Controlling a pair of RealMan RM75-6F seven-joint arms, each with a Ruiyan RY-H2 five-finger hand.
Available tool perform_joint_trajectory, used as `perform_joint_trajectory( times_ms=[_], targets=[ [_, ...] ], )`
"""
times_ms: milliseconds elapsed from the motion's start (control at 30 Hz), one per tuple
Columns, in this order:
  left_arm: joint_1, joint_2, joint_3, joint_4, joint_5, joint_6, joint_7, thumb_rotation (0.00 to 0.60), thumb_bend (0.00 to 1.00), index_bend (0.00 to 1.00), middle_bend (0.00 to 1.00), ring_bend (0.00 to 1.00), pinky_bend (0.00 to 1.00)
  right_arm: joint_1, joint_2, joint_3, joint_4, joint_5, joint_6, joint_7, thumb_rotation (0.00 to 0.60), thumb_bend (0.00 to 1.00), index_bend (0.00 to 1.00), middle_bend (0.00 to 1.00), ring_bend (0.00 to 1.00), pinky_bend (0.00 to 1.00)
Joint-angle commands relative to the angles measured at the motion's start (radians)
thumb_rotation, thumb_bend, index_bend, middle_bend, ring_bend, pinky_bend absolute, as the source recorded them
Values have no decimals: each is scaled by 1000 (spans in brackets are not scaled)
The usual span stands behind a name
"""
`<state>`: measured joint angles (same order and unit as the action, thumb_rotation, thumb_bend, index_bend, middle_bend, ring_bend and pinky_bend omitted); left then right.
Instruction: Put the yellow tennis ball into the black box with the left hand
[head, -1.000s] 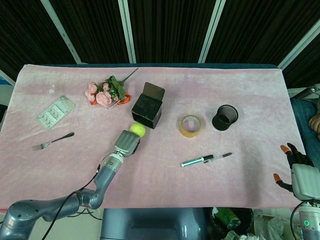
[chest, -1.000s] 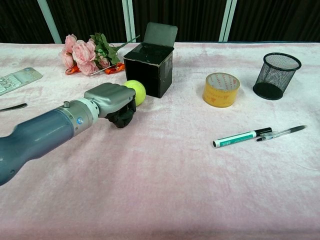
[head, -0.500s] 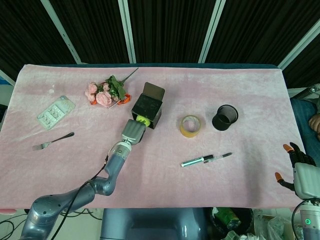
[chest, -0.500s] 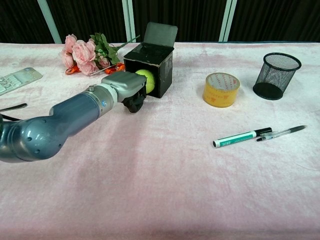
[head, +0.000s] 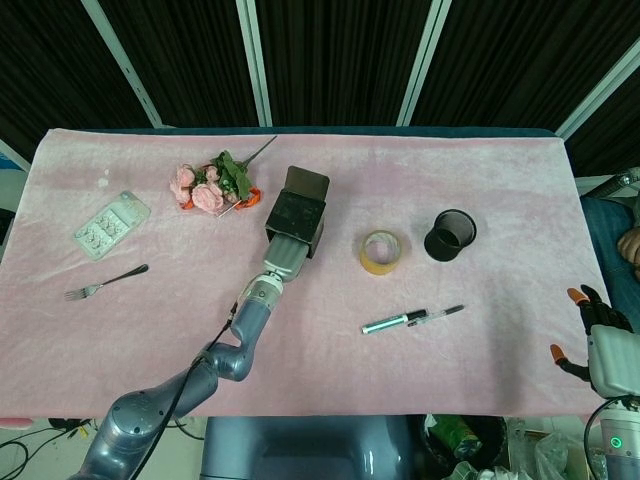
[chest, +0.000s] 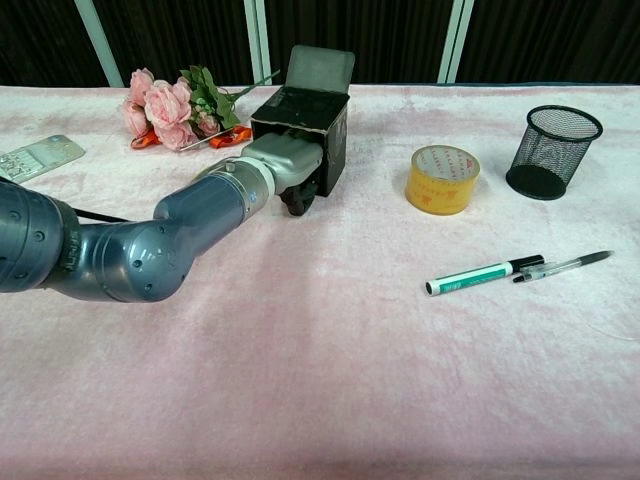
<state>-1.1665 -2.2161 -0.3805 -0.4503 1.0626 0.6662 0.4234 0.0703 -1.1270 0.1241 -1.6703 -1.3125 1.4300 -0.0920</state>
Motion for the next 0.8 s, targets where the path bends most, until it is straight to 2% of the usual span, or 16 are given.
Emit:
perform_joint_trajectory(
  times_ms=[33, 333, 500, 700, 733, 800],
  targets=[
    [-4, -10, 4, 19, 4, -3, -9, 600, 575, 913, 955, 853, 983, 1, -1, -1, 0, -1, -1, 0, 600, 172, 156, 81, 179, 185],
    [10, -1, 18, 5, 26, 30, -19, 600, 575, 913, 955, 853, 983, 0, -3, -4, -1, -6, 2, -6, 600, 172, 156, 81, 179, 185],
    [40, 17, 35, -50, 39, 49, -23, 600, 575, 913, 955, 853, 983, 0, -4, -5, 1, -9, 5, -13, 600, 174, 156, 81, 179, 185],
    [153, 107, 97, -258, 99, 219, 13, 600, 575, 913, 950, 851, 982, 2, -6, -6, 5, -11, 3, -18, 600, 174, 156, 81, 179, 185],
    [181, 134, 108, -312, 111, 264, 24, 600, 572, 912, 943, 844, 977, 2, -6, -7, 5, -13, 4, -17, 600, 174, 156, 81, 179, 185],
    [273, 242, 145, -508, 120, 363, 91, 600, 550, 889, 892, 791, 940, 1, -6, -9, 5, -19, 7, -19, 600, 174, 156, 81, 179, 185]
  ],
)
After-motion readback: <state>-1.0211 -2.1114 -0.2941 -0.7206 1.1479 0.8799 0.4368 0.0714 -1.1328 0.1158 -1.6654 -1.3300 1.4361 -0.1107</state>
